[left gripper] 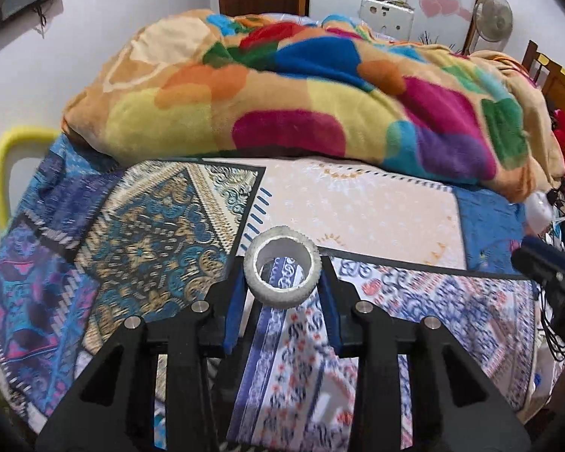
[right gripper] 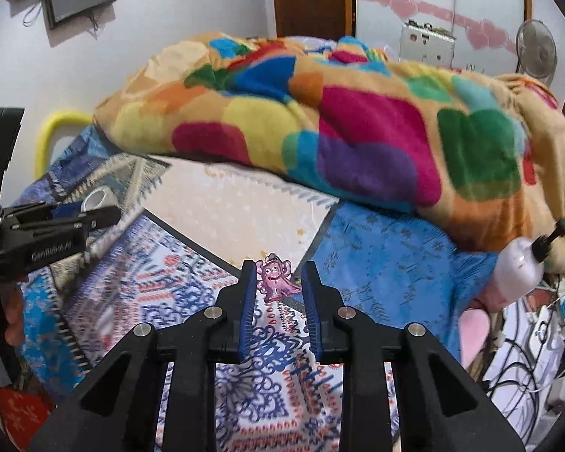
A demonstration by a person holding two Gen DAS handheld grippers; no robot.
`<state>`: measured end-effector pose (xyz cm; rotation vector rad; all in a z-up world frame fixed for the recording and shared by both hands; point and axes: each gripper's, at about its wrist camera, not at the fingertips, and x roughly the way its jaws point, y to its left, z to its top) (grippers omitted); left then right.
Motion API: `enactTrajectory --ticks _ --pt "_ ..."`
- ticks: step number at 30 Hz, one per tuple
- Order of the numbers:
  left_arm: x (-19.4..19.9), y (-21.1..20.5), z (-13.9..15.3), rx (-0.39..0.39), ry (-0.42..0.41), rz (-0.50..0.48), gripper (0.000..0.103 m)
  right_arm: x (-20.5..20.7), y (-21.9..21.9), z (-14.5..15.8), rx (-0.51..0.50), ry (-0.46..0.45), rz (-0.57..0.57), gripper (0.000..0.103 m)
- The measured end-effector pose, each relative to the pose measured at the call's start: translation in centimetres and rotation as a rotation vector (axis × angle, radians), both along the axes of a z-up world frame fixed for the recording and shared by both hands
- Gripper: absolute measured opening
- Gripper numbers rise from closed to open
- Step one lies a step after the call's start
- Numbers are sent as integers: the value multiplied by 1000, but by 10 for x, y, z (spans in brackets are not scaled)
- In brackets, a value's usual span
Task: Collect trash
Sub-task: 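Carry the tape roll and pink figurine over the white trash bin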
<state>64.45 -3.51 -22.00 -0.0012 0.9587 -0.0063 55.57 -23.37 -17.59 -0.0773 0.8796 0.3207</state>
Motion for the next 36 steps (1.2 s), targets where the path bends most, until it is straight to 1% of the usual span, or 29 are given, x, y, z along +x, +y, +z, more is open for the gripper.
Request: enactTrajectory --ticks 3,9,14,17,21,24,28,32,34,35,36 --pt "-16 -4 19 16 -9 -6 36 -12 0 21 6 -26 2 22" --pt "-57 -6 63 1 -49 1 36 -36 9 61 30 -74 20 22" --pt "-99 -2 97 -3 -78 15 36 -65 20 96 55 -100 33 22" --pt "-126 5 114 -24 -93 28 36 -86 27 113 65 -121 50 22" --pt "-166 16 137 -18 -128 51 36 -117 42 134 69 -157 88 22" --pt "-192 26 148 -22 -150 69 36 -140 55 147 69 -183 125 22" --pt "-233 46 160 -27 -171 104 36 -165 74 158 73 -197 169 22" --pt "-267 67 163 -27 -181 139 36 -190 99 164 74 -202 223 22" --pt "-284 79 163 -15 -185 163 36 -194 104 164 74 -202 236 22" --pt "-291 84 163 -6 -186 174 36 -200 111 165 74 -202 250 22" --pt "-299 90 162 5 -188 187 36 -212 128 164 73 -200 285 22"
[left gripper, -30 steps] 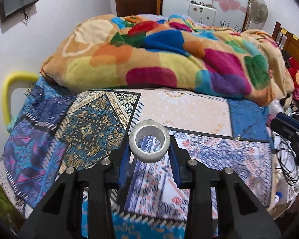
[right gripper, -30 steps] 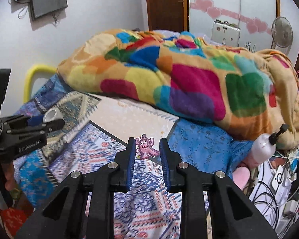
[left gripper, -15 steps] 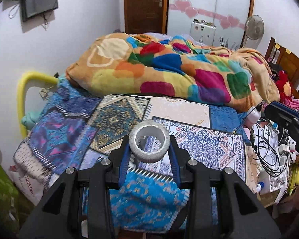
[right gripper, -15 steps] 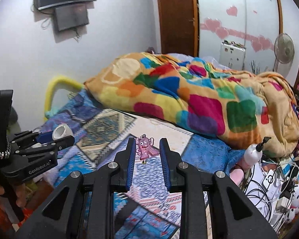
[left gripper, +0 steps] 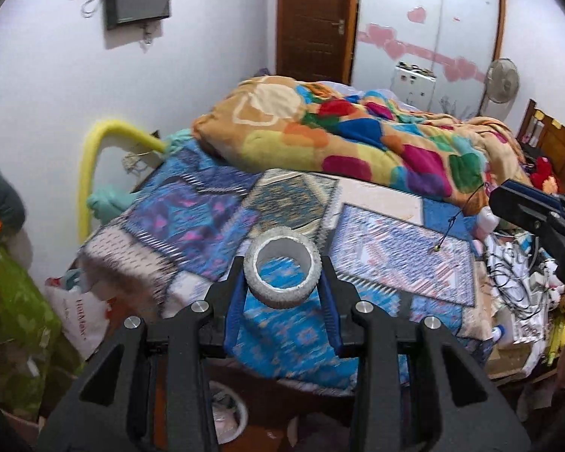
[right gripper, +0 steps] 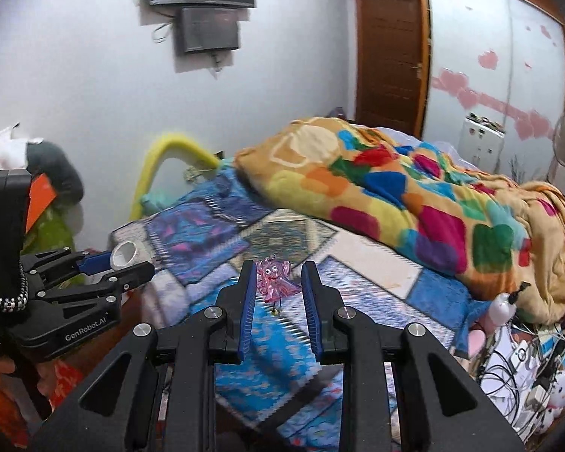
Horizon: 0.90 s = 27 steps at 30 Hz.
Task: Collect trash
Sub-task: 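Carry the tape roll and pink figurine over the white trash bin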
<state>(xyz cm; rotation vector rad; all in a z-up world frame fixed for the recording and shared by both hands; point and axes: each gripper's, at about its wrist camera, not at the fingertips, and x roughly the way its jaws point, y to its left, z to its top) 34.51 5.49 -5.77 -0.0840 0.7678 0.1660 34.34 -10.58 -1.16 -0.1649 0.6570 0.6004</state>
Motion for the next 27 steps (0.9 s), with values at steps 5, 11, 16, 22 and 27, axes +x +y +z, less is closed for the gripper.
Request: enactTrajectory --ticks 5,11,16,22,27 --pt "-42 35 -3 7 -2 61 36 -27 39 -7 -5 13 80 22" --pt "-88 81 -16 -26 20 154 36 -52 84 -22 -22 43 183 22" --pt "-124 115 -38 -49 60 225 36 -70 119 -38 -38 82 264 22" --pt "-154 148 -67 -83 115 292 36 -86 155 -61 -75 138 335 22" --pt "-161 167 -100 -132 176 333 36 -98 190 -93 -138 201 409 22"
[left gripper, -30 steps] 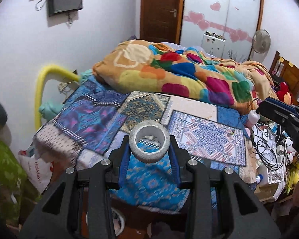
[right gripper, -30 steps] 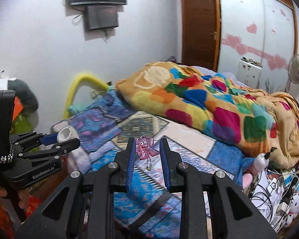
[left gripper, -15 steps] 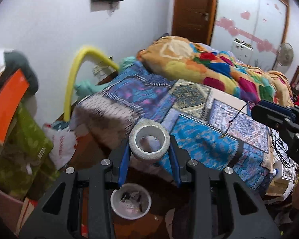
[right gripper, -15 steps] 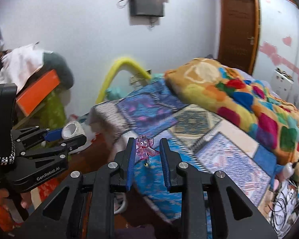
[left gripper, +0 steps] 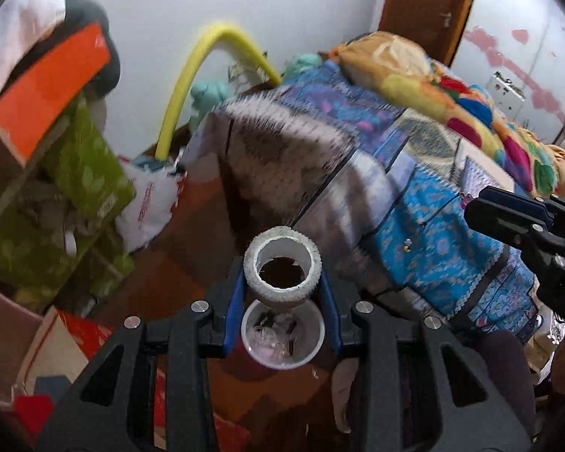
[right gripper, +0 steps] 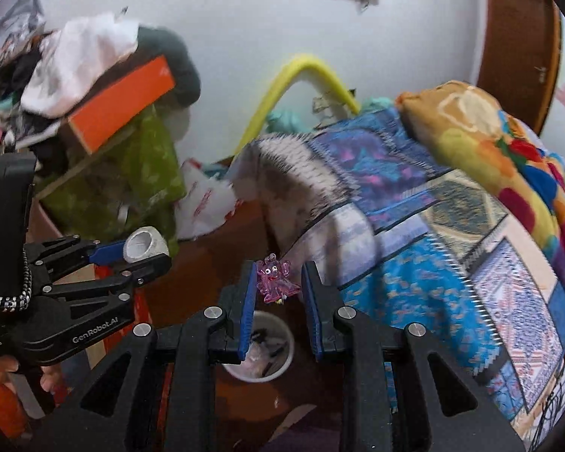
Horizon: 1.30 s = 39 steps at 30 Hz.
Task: Collect trash
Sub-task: 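Carry the tape roll and pink figurine over the white trash bin, then open both tools to drop the tape roll and figurine into the bin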
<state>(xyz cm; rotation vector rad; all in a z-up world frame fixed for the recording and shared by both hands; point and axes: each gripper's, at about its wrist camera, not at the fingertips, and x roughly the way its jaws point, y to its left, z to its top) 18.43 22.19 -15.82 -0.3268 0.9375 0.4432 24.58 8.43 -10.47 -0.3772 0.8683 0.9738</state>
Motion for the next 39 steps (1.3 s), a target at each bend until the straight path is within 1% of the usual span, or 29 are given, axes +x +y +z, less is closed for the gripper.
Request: enactTrajectory --ticks 2,3,5,6,8,10,11,13,16,19,20,22,26,28,30,32,33,34,36,38,39 --pt "-3 5 -15 -15 27 16 36 -2 11 -15 -31 34 24 22" --pt "-3 8 -22 -25 39 20 36 -2 11 -15 -31 34 24 22" --pt "-2 11 -35 -36 62 25 36 -1 24 -40 -80 86 46 22" --pt "-2 11 -40 -43 70 26 36 -1 24 -40 -80 86 46 22" --pt "0 13 -54 -67 92 27 36 1 31 -55 -113 122 52 22" --pt "2 15 -67 -82 117 30 36 8 41 -82 -162 193 54 22" --pt "3 16 -75 -95 130 36 36 8 41 -82 -162 193 54 22" --pt "4 19 -89 -130 147 48 36 14 49 -109 -215 273 62 22" --pt "4 24 -116 -183 192 75 36 17 57 -135 -270 338 73 22" --pt "4 26 -137 -227 231 93 36 18 62 -146 -294 361 76 23" --pt "4 26 -143 -238 243 96 36 20 66 -155 -308 395 83 23" --pt "3 27 -153 -263 261 101 36 22 69 -162 -321 432 77 23" --pt "6 27 -161 -293 272 101 36 24 72 -164 -330 444 74 25" --pt "7 26 -161 -299 269 94 36 25 72 -162 -335 456 80 35" --pt "10 25 -159 -307 260 84 36 27 69 -156 -316 445 75 40" --pt "12 25 -158 -322 255 79 36 28 65 -148 -306 416 68 40" --pt "13 25 -157 -332 258 80 39 27 63 -144 -302 403 66 40" --pt "14 25 -158 -344 266 84 44 28 61 -140 -298 391 66 40" --pt "15 25 -157 -357 273 98 48 28 55 -131 -291 359 64 40" --pt "16 22 -152 -353 266 97 49 26 49 -120 -279 327 60 40" --pt "15 20 -148 -345 258 95 49 26 49 -120 -279 327 60 40"
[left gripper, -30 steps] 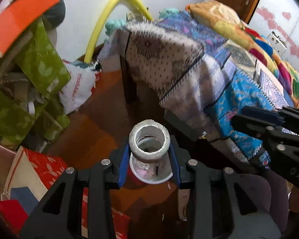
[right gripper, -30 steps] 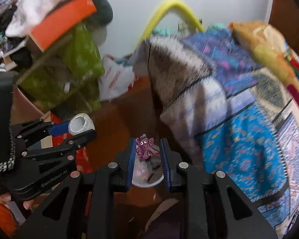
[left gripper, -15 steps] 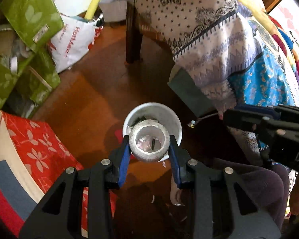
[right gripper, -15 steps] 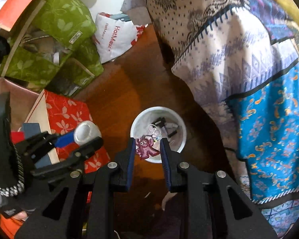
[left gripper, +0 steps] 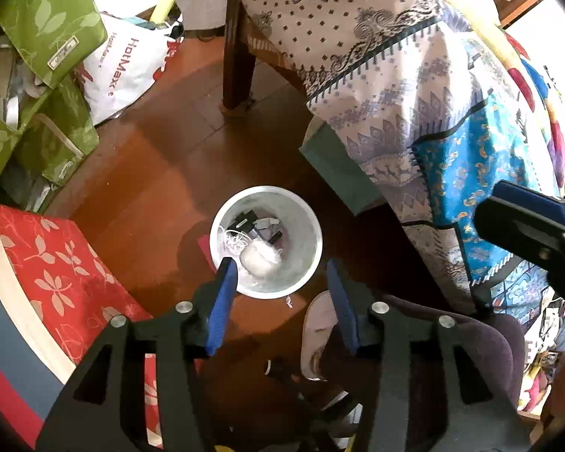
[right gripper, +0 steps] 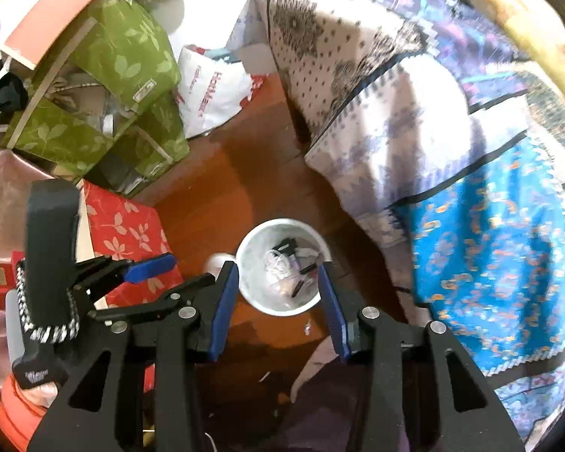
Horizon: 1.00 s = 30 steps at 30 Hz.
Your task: Collect trash
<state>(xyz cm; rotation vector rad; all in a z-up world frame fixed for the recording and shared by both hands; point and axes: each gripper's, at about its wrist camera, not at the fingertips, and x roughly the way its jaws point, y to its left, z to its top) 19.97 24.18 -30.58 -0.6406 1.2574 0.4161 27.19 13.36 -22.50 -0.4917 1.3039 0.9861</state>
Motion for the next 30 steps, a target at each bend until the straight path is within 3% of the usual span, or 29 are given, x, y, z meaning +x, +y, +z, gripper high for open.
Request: enactTrajectory --ticks 3,8,10,13,14,22,27,30 --pt "-3 -3 15 21 -29 2 49 -3 -17 23 31 -59 -16 40" --pt "-14 -11 67 88 -122 25 49 -9 -38 52 79 -119 -44 40" --pt "-20 -15 93 132 -167 24 49 -17 -65 87 152 -197 -98 40" --pt "-33 -29 139 197 -260 5 49 -23 -80 110 198 -236 -128 40" --pt "-39 -35 157 222 -300 -2 49 -32 -100 137 260 -285 -162 40" --pt "-87 -94 276 355 -606 -102 49 -93 -187 245 500 -566 -323 40" --pt "-119 -130 316 368 -745 -184 49 -138 -226 270 580 -672 -435 40" --pt "-137 -153 332 424 -790 -233 49 -156 -239 271 593 -694 -508 40"
